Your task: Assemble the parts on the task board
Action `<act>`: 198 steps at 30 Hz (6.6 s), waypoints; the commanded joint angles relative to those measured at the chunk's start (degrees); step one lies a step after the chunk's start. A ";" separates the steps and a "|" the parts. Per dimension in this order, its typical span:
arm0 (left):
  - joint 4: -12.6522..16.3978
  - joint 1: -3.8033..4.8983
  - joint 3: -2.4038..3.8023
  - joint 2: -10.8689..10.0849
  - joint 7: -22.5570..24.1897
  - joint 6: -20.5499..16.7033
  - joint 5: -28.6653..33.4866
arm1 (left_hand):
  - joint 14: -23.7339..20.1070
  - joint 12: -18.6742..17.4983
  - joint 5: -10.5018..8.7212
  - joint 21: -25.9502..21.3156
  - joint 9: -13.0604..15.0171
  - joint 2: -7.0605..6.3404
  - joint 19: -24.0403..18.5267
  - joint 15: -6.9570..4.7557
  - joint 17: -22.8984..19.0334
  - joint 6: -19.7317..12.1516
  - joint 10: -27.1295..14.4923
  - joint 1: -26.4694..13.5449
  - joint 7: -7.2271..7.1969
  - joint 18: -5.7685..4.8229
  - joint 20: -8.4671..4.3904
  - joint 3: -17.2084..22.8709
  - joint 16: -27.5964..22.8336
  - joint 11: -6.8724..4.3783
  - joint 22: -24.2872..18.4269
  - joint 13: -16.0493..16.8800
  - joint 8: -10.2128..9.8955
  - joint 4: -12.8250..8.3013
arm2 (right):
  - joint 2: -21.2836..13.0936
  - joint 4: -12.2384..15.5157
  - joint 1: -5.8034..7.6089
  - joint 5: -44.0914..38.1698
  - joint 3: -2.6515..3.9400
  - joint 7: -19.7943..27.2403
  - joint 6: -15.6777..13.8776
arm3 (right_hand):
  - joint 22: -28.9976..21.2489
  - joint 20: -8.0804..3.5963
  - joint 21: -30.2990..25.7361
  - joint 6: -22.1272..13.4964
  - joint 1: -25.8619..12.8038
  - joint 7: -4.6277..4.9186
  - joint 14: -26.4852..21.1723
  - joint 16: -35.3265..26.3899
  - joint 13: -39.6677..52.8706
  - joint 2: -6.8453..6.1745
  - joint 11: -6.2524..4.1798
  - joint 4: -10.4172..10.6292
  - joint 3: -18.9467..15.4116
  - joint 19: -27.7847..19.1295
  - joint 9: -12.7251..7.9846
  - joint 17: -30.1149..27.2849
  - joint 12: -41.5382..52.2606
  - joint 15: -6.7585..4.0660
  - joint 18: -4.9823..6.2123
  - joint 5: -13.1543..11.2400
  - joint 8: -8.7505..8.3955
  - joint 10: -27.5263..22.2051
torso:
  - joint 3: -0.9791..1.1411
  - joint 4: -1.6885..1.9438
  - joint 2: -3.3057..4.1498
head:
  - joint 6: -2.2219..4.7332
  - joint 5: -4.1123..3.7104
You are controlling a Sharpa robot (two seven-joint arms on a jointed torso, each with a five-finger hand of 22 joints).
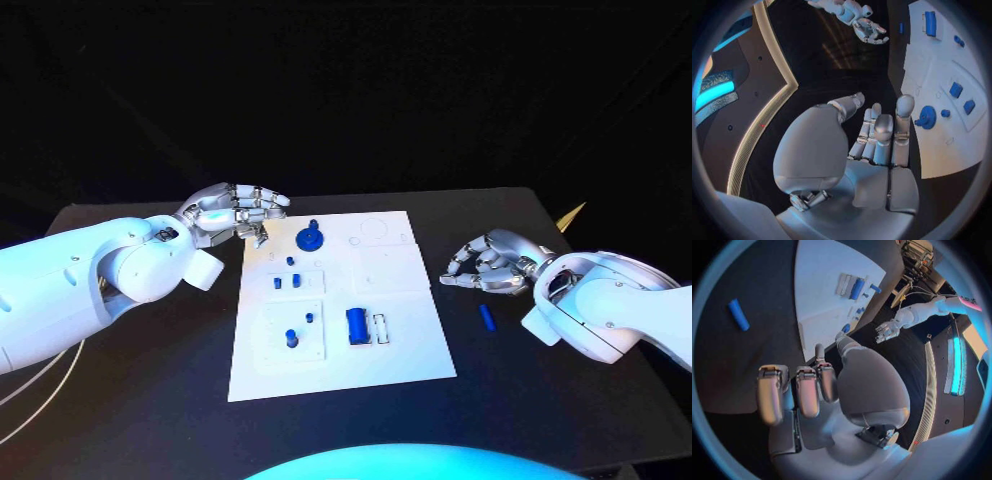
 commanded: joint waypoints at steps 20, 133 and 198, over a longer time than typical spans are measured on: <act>-0.18 -0.01 0.03 0.94 1.08 0.19 0.16 | -0.37 0.26 0.23 -0.20 -0.06 0.13 -0.33 0.01 -0.05 -0.15 -0.30 0.08 1.65 0.51 -0.01 0.26 0.24 -0.02 -0.05 -0.07 0.25 0.17 | -7.44 0.33 -0.96 -12.74 -0.16 -10.17 5.59 | 13.26 0.27 0.19 2.02 -0.51 -0.31 5.13 -0.20 8.26 -1.32 -0.18 0.85 -0.10 4.71 -0.07 11.34 -0.35 0.09 0.15 0.59 0.10 -0.20 | 0.11 -0.05 0.03 | -0.16 -7.99; 0.39 -0.29 0.03 0.57 1.09 0.42 0.18 | -0.44 0.53 0.25 -0.22 -0.20 0.20 -0.50 -0.04 -0.12 -0.18 -0.16 0.10 1.59 0.54 -0.04 0.47 0.34 -0.10 -0.04 -0.32 0.76 0.16 | 3.16 1.27 -2.66 -2.18 -0.45 -15.17 0.82 | 14.32 -1.02 2.41 6.20 -5.81 -1.73 5.41 0.26 9.57 -1.68 -1.55 -1.77 15.77 5.46 -0.14 12.42 1.21 -1.15 -0.37 5.69 -0.71 1.49 | -0.13 -0.02 -0.06 | -0.83 -8.89; 0.58 -0.29 0.03 -0.21 0.85 0.81 0.18 | -0.44 0.53 0.25 -0.22 -0.20 0.20 -0.50 -0.04 -0.12 -0.18 -0.16 0.10 1.59 0.54 -0.04 0.47 0.34 -0.10 -0.04 -0.32 0.76 0.16 | 17.05 -0.44 -8.09 -1.83 -0.17 -13.54 -3.59 | 14.24 -1.10 2.11 6.67 -8.88 -2.01 5.38 0.17 9.76 -1.07 -1.77 -1.00 16.14 5.40 0.32 12.24 1.43 -1.32 -0.31 5.25 -0.38 1.71 | -0.05 0.01 -0.03 | -1.54 -2.44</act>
